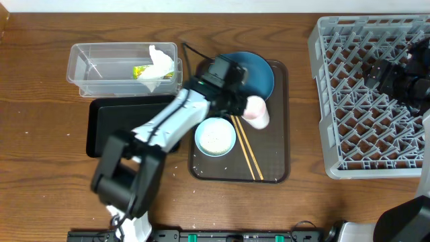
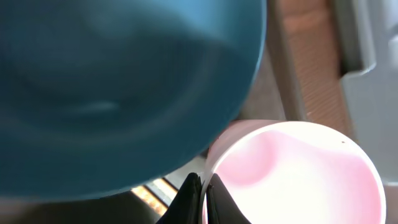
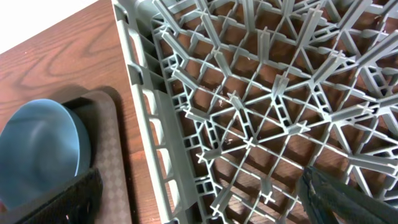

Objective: Sort waste into correct bins and load items into the dishwasher rack
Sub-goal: 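Hand the pink cup from the left gripper to the right gripper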

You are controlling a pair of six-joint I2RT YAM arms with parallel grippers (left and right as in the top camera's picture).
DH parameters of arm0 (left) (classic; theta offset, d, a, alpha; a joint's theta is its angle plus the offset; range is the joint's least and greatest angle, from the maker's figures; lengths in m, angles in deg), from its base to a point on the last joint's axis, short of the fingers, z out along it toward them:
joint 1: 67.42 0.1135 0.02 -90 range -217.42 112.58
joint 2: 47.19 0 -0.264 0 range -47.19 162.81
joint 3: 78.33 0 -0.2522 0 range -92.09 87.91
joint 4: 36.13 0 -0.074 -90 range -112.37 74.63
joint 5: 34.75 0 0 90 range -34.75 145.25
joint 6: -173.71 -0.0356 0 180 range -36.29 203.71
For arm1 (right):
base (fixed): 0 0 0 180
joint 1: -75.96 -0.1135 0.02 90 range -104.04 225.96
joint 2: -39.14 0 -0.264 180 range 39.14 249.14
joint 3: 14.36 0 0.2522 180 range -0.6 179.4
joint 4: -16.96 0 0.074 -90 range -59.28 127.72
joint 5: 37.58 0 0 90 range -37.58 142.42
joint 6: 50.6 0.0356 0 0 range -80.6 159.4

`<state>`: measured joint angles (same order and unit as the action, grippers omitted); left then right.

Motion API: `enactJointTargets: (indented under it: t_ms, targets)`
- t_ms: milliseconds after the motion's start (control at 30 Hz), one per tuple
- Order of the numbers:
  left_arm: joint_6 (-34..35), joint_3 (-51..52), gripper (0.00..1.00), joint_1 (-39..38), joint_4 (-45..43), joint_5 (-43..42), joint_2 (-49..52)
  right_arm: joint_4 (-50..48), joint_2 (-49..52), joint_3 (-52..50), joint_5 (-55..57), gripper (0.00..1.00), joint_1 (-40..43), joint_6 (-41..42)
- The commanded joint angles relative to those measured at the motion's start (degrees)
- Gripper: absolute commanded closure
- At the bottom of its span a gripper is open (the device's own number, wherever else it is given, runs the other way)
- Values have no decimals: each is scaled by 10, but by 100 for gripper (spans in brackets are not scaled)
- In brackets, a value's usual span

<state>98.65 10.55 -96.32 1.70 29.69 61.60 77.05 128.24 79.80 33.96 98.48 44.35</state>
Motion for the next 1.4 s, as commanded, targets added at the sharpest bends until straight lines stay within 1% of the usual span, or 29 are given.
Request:
enactJointTargets:
  t_ms: [0,33,133,233,267,300,367,467,533,700,833,1033,1267,1367]
  targets:
    - [50,-2,94,53,-8,-92,-62,4,0,4,-40,1,-5,-31]
    - [68,-2,94,69,-14,-118,-68,4,1,4,-66,1,-5,-45]
    - [115,-2,94,119,-52,-246,-74,1,2,4,-152,1,-10,-85]
    - [195,-2,94,156,-96,-374,-67,0,6,3,-251,1,-28,-151]
    - [212,-2,94,163,-116,-412,-65,0,9,3,-293,1,-37,-180]
    - [228,-2,94,168,-137,-445,-62,0,12,3,-336,1,-48,-209]
    - [257,-2,94,171,-164,-475,-62,2,20,2,-417,1,-71,-261]
    - [282,-2,94,170,-189,-492,-62,2,32,2,-516,1,-114,-322]
    - [285,-2,94,169,-190,-493,-62,2,37,2,-540,1,-142,-346]
    - [309,-2,94,168,-191,-504,-62,2,39,2,-540,1,-207,-384]
    - [313,-2,94,168,-191,-503,-62,-14,39,2,-540,1,-249,-385]
    - [320,-2,94,164,-191,-504,-63,-28,39,2,-522,1,-288,-385]
    - [335,-2,94,159,-191,-508,-63,-51,39,2,-512,15,-297,-384]
    - [337,-2,94,154,-191,-510,-63,-73,39,2,-512,24,-297,-382]
